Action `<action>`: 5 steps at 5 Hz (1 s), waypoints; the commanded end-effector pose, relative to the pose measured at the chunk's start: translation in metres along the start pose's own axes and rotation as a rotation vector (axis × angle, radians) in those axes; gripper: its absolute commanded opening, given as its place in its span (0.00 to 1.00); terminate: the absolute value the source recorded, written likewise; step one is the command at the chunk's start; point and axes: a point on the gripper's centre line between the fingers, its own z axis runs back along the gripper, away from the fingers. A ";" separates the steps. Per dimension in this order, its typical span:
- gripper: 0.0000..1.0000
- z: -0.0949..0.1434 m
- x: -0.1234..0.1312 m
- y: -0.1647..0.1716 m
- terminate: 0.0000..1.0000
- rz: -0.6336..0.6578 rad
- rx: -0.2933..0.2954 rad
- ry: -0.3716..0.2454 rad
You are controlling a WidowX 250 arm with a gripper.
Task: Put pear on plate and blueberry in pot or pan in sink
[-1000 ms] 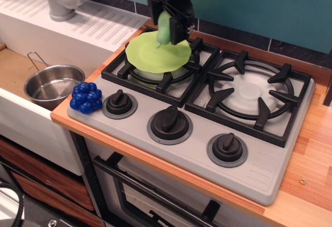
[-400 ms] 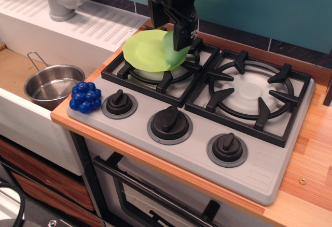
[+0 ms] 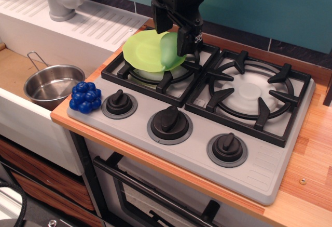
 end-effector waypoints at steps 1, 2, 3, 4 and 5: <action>1.00 0.064 0.017 0.004 0.00 0.016 0.000 0.003; 1.00 0.075 0.015 0.006 0.00 0.010 0.001 0.025; 1.00 0.067 0.011 0.015 0.00 -0.002 0.019 0.008; 1.00 0.077 0.027 0.015 0.00 -0.023 0.012 0.056; 1.00 0.077 0.027 0.015 0.00 -0.023 0.012 0.056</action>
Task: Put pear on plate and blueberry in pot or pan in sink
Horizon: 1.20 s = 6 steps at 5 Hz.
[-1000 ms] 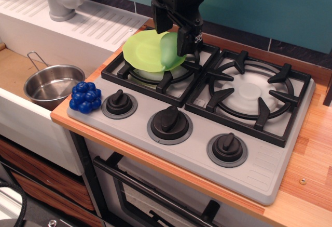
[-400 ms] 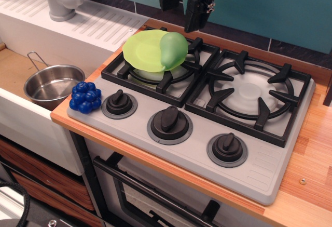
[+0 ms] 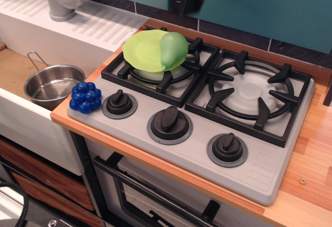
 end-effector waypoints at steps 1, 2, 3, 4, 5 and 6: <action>1.00 0.017 0.009 0.004 0.00 -0.004 0.021 -0.036; 1.00 0.017 0.009 0.004 0.00 -0.004 0.021 -0.036; 1.00 0.013 -0.019 0.007 0.00 -0.054 0.048 0.005; 1.00 0.016 -0.061 0.019 0.00 -0.090 0.098 0.073; 1.00 0.016 -0.097 0.025 0.00 -0.092 0.124 0.078; 1.00 0.011 -0.123 0.029 0.00 -0.088 0.145 0.040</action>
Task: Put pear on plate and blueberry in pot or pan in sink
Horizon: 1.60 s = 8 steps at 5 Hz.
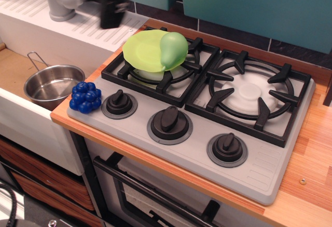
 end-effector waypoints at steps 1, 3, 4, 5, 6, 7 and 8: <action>1.00 0.002 -0.033 0.010 0.00 0.042 0.089 -0.087; 1.00 -0.025 -0.044 0.009 0.00 0.319 0.023 -0.025; 1.00 -0.036 -0.038 0.009 0.00 0.399 -0.032 -0.028; 1.00 -0.044 -0.035 0.009 0.00 0.403 -0.068 -0.059; 1.00 -0.053 -0.035 0.009 0.00 0.376 -0.087 -0.098; 1.00 -0.057 -0.037 0.009 0.00 0.367 -0.084 -0.108; 1.00 -0.061 -0.038 0.009 0.00 0.364 -0.066 -0.106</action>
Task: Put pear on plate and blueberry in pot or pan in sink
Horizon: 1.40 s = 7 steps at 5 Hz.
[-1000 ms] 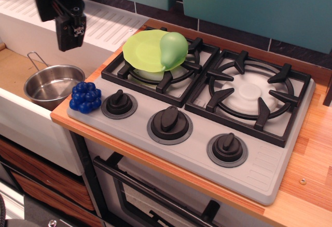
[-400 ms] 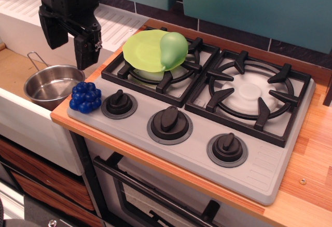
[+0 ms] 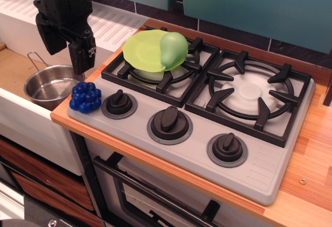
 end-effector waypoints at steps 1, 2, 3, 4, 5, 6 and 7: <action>1.00 0.002 0.006 0.001 0.00 -0.007 0.034 -0.025; 1.00 -0.004 0.011 -0.003 0.00 -0.027 0.032 -0.036; 1.00 -0.010 0.016 -0.005 0.00 -0.044 0.023 -0.045; 1.00 -0.019 0.020 -0.002 0.00 -0.062 0.013 -0.058; 1.00 -0.024 0.020 -0.001 0.00 -0.073 0.011 -0.060; 1.00 -0.027 0.014 -0.004 0.00 -0.068 0.015 -0.061; 1.00 -0.023 0.004 -0.012 0.00 -0.047 0.032 -0.043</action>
